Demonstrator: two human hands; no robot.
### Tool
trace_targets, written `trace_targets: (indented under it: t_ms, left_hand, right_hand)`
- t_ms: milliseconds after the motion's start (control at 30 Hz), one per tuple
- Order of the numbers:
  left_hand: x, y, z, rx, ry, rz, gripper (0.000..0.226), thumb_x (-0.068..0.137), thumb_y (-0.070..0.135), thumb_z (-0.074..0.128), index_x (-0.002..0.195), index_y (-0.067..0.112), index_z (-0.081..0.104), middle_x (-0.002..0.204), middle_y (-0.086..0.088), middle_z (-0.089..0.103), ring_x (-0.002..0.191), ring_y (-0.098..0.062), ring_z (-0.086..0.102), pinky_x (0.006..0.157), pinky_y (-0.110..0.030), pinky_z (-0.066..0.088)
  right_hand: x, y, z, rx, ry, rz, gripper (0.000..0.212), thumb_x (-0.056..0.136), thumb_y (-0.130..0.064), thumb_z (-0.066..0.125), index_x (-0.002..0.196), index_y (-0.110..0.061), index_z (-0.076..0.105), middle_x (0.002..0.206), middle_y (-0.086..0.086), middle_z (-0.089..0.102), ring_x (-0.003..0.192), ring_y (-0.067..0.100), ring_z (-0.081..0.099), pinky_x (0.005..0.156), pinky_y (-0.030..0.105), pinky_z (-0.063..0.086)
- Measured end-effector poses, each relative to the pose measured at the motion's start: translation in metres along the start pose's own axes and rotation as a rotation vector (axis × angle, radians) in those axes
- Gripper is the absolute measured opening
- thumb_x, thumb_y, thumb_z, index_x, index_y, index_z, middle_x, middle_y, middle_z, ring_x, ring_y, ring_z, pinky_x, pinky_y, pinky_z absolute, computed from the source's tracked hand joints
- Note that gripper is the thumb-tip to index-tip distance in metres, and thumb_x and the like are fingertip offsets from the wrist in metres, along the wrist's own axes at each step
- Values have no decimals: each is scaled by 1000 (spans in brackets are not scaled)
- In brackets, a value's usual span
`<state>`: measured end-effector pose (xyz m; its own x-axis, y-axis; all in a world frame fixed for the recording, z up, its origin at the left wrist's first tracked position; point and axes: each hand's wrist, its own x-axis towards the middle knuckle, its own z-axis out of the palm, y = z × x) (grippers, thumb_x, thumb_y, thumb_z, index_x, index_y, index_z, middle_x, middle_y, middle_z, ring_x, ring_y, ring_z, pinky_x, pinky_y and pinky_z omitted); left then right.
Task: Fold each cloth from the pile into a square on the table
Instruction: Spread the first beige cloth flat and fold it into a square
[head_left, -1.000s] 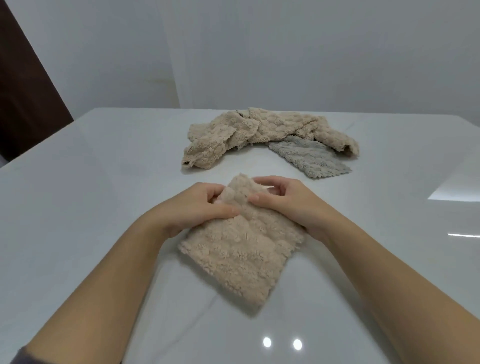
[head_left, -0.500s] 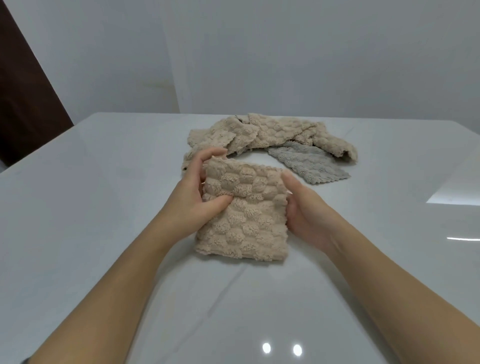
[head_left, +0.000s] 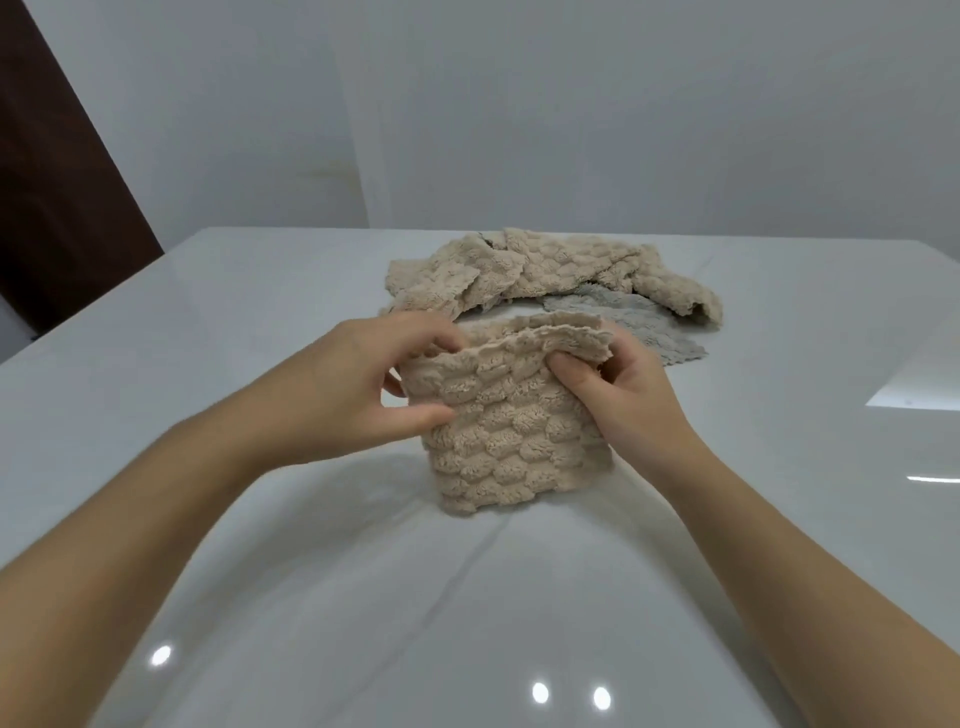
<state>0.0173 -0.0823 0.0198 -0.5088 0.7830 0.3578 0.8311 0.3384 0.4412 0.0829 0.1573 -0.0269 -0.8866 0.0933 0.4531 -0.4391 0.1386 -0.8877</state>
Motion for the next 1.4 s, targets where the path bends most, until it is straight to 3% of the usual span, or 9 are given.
trace_targets:
  t_ms: [167, 400, 633, 733, 900, 1033, 1167, 1300, 1400]
  left_hand:
    - [6, 12, -20, 144, -298, 50, 24, 76, 60, 57, 71, 40, 46, 80, 14, 47, 77, -6, 51, 67, -23, 47]
    - [0, 7, -29, -57, -529, -231, 36, 71, 60, 59, 91, 33, 69, 87, 7, 70, 79, -10, 67, 76, -43, 55]
    - [-14, -20, -15, -384, -252, -306, 36, 75, 34, 74, 95, 5, 70, 93, -9, 66, 80, -30, 68, 77, -54, 53]
    - [-20, -27, -8, -459, -234, -330, 9, 83, 15, 74, 92, 15, 71, 95, -2, 71, 72, -27, 68, 75, -35, 54]
    - [-24, -35, 5, -587, -241, -431, 38, 75, 26, 77, 103, 3, 64, 102, -12, 70, 87, -33, 70, 84, -43, 56]
    - [-13, -23, 32, -922, 84, -628, 76, 60, 40, 87, 119, 9, 50, 98, -11, 72, 82, -25, 70, 67, -35, 59]
    - [7, -7, 62, -1102, 308, -981, 32, 90, 41, 60, 107, 14, 63, 86, -2, 70, 68, -17, 68, 62, -33, 58]
    - [19, -11, 85, -577, 428, -1012, 44, 100, 47, 35, 107, 12, 61, 104, -3, 66, 95, -21, 62, 84, -35, 48]
    - [21, -11, 94, -146, 435, -910, 41, 103, 41, 26, 94, 10, 51, 95, -7, 57, 88, -26, 53, 72, -34, 37]
  right_hand:
    - [6, -10, 3, -119, -32, -129, 21, 92, -14, 58, 98, -33, 64, 90, -21, 67, 89, 6, 63, 81, 25, 50]
    - [17, -12, -2, -396, -82, -121, 22, 94, -23, 56, 100, -44, 59, 90, -32, 65, 88, -6, 60, 77, 13, 44]
    - [12, 14, 8, -350, -100, 8, 18, 96, -19, 58, 104, -3, 63, 96, 18, 66, 92, 32, 60, 84, 43, 46]
    - [12, 17, 8, -340, -92, 26, 10, 96, -19, 59, 102, -15, 65, 96, 6, 68, 93, 22, 61, 86, 37, 47]
    - [10, 24, 11, -383, -74, 115, 22, 95, -19, 59, 82, -36, 57, 67, -30, 58, 67, -7, 52, 66, 16, 39]
    - [13, 27, 18, -345, 35, 237, 20, 98, -27, 55, 78, -23, 53, 55, -16, 48, 47, -3, 43, 51, 15, 31]
    - [11, 31, 24, -366, 153, 314, 26, 98, -35, 53, 77, -20, 53, 69, -8, 53, 64, 5, 49, 59, 17, 37]
    - [9, 36, 28, -423, 240, 368, 42, 100, -38, 45, 70, -10, 40, 67, 0, 44, 65, 15, 40, 58, 31, 31]
    - [8, 37, 30, -520, 263, 386, 43, 103, -30, 42, 64, -15, 33, 64, -2, 41, 61, 13, 36, 51, 23, 27]
